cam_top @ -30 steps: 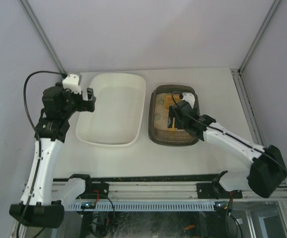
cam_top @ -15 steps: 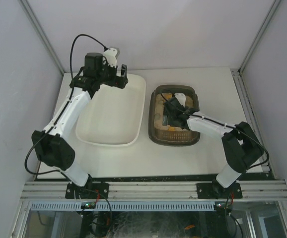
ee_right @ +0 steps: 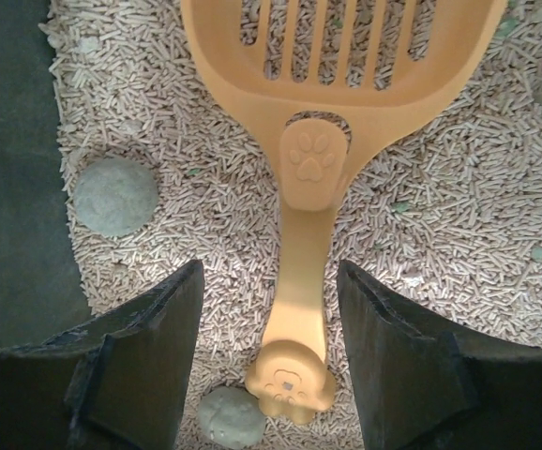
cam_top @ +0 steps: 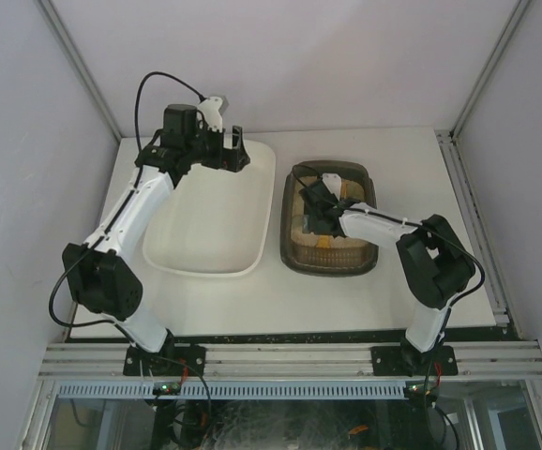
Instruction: Clean the litter box
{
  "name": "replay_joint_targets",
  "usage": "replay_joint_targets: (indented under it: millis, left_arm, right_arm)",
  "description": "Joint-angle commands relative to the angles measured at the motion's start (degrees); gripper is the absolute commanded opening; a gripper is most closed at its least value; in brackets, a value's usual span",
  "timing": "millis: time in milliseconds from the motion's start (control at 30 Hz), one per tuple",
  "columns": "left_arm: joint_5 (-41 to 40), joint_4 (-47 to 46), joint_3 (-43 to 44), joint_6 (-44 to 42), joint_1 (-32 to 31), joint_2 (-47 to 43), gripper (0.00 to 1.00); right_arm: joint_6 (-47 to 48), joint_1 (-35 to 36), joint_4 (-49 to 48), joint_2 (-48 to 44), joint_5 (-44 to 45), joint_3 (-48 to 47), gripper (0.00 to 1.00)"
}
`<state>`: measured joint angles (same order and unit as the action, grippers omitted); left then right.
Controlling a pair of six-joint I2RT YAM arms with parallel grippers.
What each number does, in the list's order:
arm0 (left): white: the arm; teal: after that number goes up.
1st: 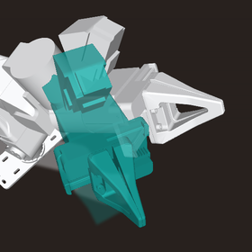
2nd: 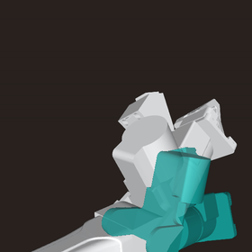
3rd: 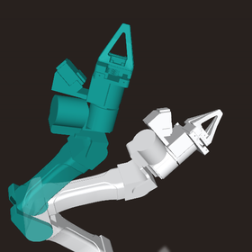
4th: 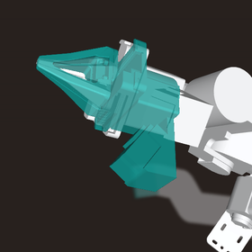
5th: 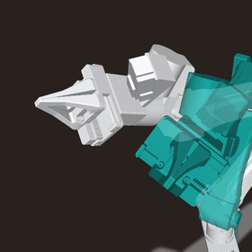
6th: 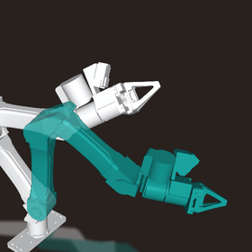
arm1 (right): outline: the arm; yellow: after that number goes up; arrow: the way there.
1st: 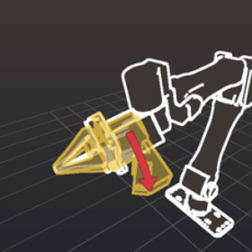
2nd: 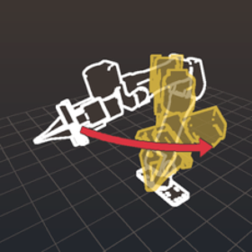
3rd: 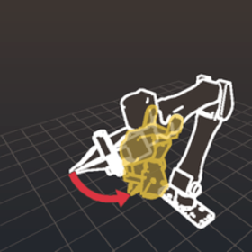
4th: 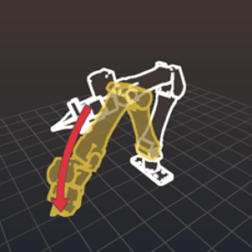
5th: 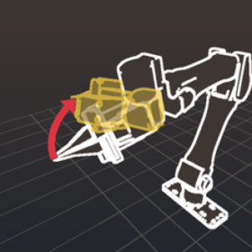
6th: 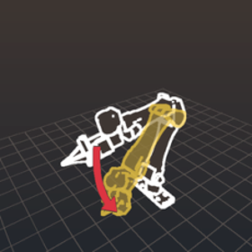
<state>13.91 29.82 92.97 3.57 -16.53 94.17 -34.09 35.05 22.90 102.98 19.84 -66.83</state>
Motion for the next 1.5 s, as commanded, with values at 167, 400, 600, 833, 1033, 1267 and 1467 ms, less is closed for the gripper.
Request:
replay_joint_targets:
  millis: [167,400,600,833,1033,1267,1467]
  left_arm:
    - [16.4,-7.5,-4.4,10.0,-0.1,-0.7,1.0]
    - [13.0,-9.1,-2.4,15.8,-0.3,3.1,1.0]
    - [15.6,-6.0,2.2,16.7,-1.4,9.1,1.0]
    - [13.4,-4.5,4.6,14.5,-5.8,12.2,1.0]
    - [16.9,-8.1,7.1,18.3,-7.6,15.0,1.0]
    - [20.2,-9.9,10.0,20.1,-10.0,17.8,1.0]
    - [22.2,-9.8,10.9,20.3,-10.8,21.0,0.95]
  right_arm:
    - [-0.5,-1.9,0.0,0.6,1.3,-2.1,0.37]
    - [1.4,-2.7,3.4,-3.8,1.1,-2.1,0.0]
    - [3.3,-2.6,7.0,-12.1,0.6,-2.2,0.0]
    - [3.9,-2.8,12.7,-17.9,-4.9,-2.7,0.0]
    - [2.2,-0.6,17.4,-21.0,-4.2,-2.0,0.0]
    - [1.3,2.7,17.9,-22.1,-4.6,-1.8,0.0]
    - [1.5,5.1,17.2,-21.5,-5.2,-1.8,0.0]
